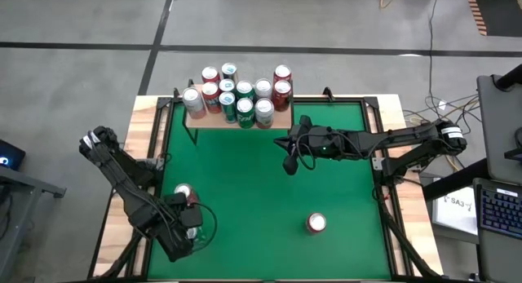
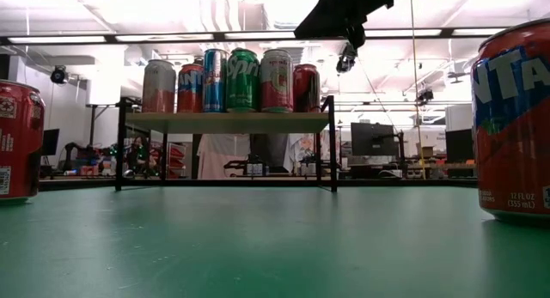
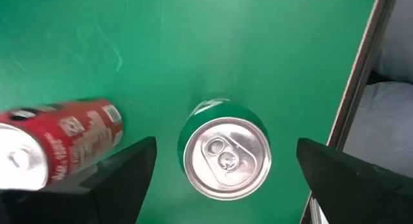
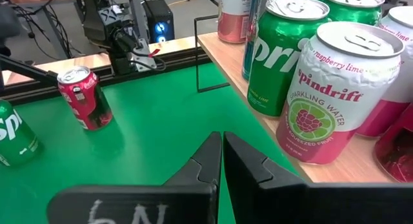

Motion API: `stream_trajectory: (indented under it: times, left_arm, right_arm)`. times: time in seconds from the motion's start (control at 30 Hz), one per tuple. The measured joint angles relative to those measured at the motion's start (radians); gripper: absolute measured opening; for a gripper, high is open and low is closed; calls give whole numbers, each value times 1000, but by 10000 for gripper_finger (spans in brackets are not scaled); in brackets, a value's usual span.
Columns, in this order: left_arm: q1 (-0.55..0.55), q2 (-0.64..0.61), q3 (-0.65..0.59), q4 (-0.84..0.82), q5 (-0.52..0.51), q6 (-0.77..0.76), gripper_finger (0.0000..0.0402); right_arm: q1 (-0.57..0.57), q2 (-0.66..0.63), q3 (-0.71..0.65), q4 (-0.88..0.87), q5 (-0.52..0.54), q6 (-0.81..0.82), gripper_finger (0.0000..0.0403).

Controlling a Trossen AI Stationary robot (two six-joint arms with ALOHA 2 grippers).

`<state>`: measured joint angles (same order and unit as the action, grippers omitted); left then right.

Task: Place canned beverage on shelf
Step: Put the green can on the shelf

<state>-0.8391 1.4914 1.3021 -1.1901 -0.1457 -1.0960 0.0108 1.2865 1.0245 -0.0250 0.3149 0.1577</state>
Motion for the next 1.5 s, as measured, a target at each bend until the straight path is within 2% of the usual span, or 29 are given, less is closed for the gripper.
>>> stream_trajectory:
  times: [0.13,0.47,0.7,0.8,0.93,1.0,1.13,1.27,1.37,1.5]
  left_arm:
    - [-6,0,-54,65,32,-24,358]
    - [-33,0,-133,128,23,-87,358]
    - [-33,0,-216,248,21,-73,355]
    - [-33,0,-239,275,21,-73,339]
    - [-33,-1,-241,282,22,-62,287]
    - [-33,-1,-238,279,22,-46,286]
    - [-33,-9,-217,240,15,-6,286]
    - [-30,-20,-143,194,-18,84,286]
    - [-22,-20,-59,149,-56,210,286]
    - [9,-20,67,96,-167,389,286]
  right_arm:
    - [0,0,0,0,0,-13,9]
    - [-1,0,0,0,0,-28,9]
    - [-1,0,0,2,0,-32,9]
    - [-1,0,0,8,0,-32,9]
    - [-1,0,0,8,0,-31,9]
    - [-1,0,0,8,0,-32,9]
    - [0,0,0,8,-5,-44,9]
    - [0,0,0,8,-69,-48,9]
    - [0,0,0,7,-144,-66,9]
    - [0,0,0,5,-287,-64,9]
